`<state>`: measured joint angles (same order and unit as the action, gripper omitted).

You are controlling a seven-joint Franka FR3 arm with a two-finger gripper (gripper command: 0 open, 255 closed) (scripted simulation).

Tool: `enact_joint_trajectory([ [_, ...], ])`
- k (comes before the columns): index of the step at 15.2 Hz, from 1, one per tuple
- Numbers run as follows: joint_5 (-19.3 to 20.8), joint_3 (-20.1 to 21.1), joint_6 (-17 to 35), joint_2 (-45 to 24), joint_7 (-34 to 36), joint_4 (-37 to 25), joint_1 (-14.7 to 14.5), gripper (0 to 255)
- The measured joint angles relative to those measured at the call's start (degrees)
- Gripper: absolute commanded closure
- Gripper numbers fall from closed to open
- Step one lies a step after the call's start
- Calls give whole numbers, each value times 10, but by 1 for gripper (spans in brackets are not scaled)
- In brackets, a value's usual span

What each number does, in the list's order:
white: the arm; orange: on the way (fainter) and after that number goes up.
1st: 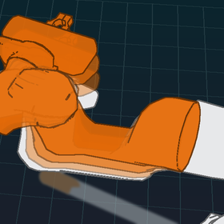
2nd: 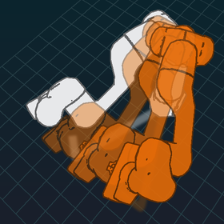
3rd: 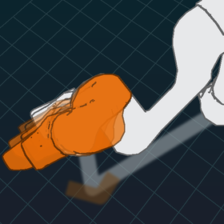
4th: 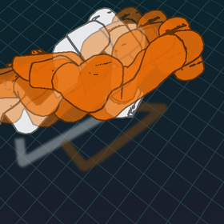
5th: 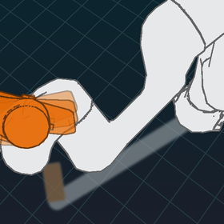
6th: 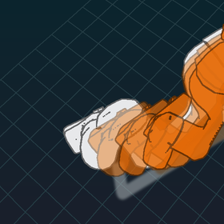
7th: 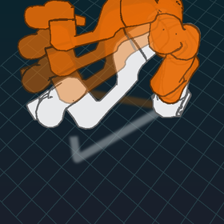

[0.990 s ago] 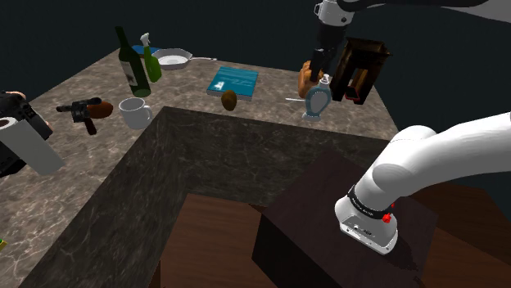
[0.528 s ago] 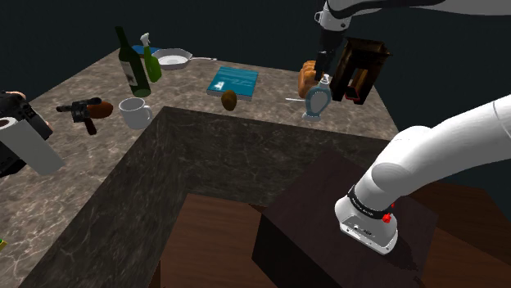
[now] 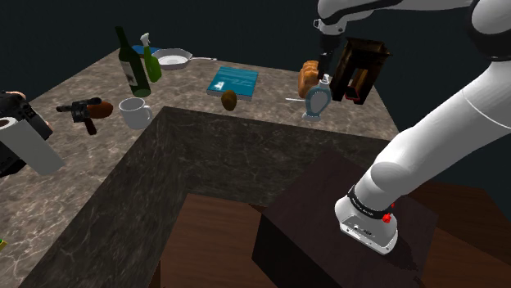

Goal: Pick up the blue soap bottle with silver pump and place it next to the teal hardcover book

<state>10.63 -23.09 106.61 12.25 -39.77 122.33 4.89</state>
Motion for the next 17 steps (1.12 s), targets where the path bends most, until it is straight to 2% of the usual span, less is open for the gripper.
enact_joint_trajectory([
  [2,-6,-14,8,-38,-30,-27,3,0],
  [4,-9,-18,21,-53,-39,-28,4,0],
  [9,-11,-23,61,-68,-44,-2,7,0],
  [16,-11,-24,69,-68,-44,6,7,0],
  [17,-11,-24,69,-68,-44,7,7,255],
])
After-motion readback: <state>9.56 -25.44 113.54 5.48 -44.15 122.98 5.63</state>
